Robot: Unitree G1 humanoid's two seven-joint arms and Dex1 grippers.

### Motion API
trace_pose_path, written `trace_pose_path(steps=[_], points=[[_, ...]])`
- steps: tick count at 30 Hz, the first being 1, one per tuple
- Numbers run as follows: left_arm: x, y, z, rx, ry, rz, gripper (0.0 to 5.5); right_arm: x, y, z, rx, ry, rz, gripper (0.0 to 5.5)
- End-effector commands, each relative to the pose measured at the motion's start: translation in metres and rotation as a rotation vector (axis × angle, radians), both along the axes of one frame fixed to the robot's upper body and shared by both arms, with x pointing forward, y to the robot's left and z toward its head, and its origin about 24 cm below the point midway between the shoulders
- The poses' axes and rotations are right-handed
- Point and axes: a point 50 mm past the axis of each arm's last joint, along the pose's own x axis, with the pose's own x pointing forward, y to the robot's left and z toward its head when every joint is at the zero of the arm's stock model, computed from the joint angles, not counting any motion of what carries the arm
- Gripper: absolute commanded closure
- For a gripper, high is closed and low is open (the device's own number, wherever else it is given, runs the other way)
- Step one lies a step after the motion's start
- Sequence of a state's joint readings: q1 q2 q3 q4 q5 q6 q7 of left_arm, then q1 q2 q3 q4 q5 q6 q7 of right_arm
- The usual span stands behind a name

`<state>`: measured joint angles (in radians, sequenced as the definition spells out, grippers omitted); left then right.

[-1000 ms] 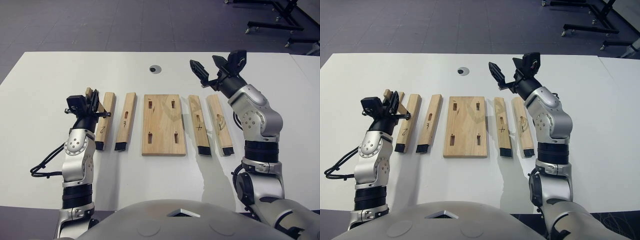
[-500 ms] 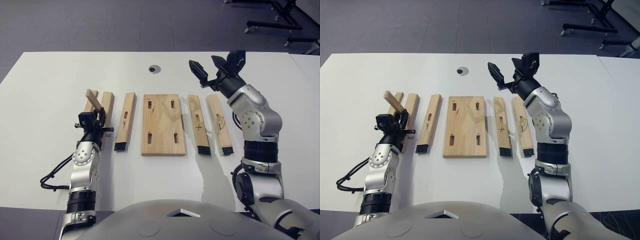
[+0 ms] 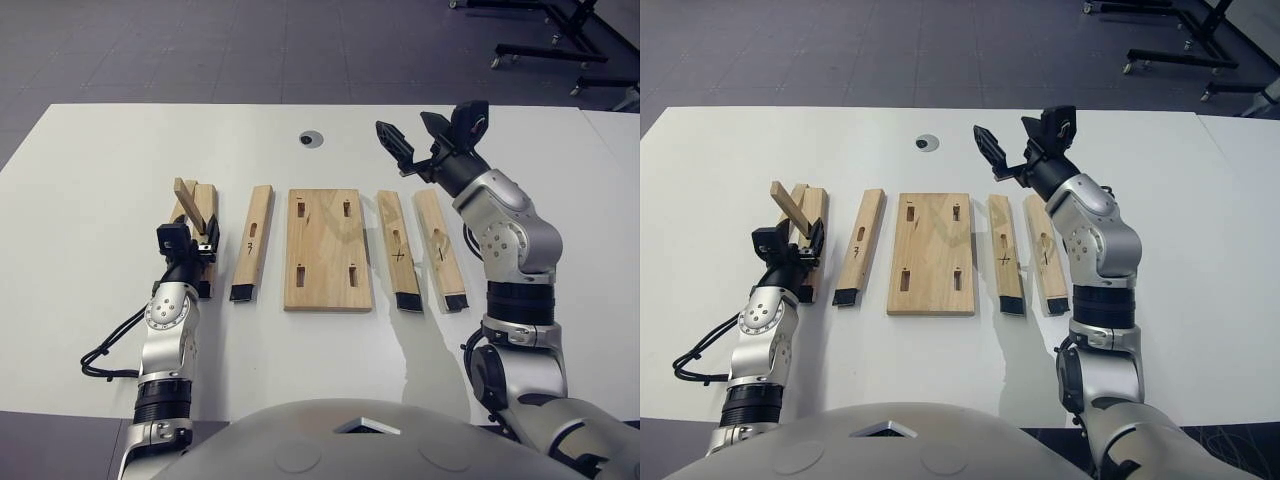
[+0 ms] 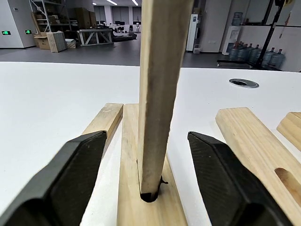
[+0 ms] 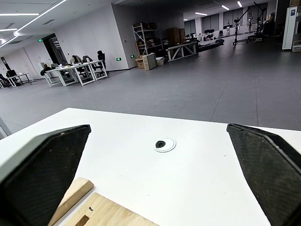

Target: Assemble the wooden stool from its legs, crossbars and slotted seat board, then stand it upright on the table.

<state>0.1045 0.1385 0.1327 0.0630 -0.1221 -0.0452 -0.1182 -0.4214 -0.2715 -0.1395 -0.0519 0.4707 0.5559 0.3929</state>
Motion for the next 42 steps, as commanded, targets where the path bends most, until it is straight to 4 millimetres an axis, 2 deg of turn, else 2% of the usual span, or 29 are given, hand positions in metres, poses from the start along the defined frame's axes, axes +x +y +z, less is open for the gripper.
trace_pose_path(steps=[1, 3, 9, 15, 19, 23, 27, 29, 32, 35, 42], points=[[0.000, 0.000, -0.003, -0.010, 0.029, 0.001, 1.66, -0.001, 0.000, 0.001, -0.007, 0.003, -0.001, 0.16], [0.001, 0.001, 0.001, -0.032, 0.019, 0.007, 1.25, -0.001, 0.001, 0.002, -0.006, 0.001, 0.001, 0.16], [-0.001, 0.004, 0.021, -0.058, -0.008, 0.004, 1.23, -0.001, 0.003, 0.003, -0.001, -0.002, 0.011, 0.16], [0.001, 0.000, 0.062, -0.005, -0.077, -0.033, 1.23, -0.003, 0.002, 0.003, 0.004, -0.002, 0.004, 0.16], [0.005, -0.006, 0.109, 0.051, -0.171, -0.089, 1.23, -0.004, 0.001, 0.003, 0.004, -0.004, -0.002, 0.16], [0.018, -0.015, 0.171, 0.093, -0.281, -0.130, 1.23, -0.006, -0.002, 0.005, 0.008, -0.010, -0.018, 0.16], [0.038, -0.019, 0.210, 0.107, -0.297, -0.091, 1.23, -0.005, 0.000, 0.005, 0.013, -0.012, -0.021, 0.16], [0.047, -0.019, 0.215, 0.122, -0.277, -0.055, 1.23, -0.004, 0.001, 0.005, 0.017, -0.013, -0.024, 0.16], [0.058, -0.011, 0.205, 0.088, -0.178, 0.003, 1.23, -0.004, 0.003, 0.005, 0.021, -0.010, -0.026, 0.16], [0.061, -0.008, 0.196, 0.071, -0.116, 0.019, 1.23, -0.004, 0.003, 0.004, 0.024, -0.005, -0.030, 0.16], [0.065, -0.012, 0.193, 0.065, -0.097, 0.003, 1.23, -0.005, 0.004, 0.001, 0.025, 0.003, -0.033, 0.16]])
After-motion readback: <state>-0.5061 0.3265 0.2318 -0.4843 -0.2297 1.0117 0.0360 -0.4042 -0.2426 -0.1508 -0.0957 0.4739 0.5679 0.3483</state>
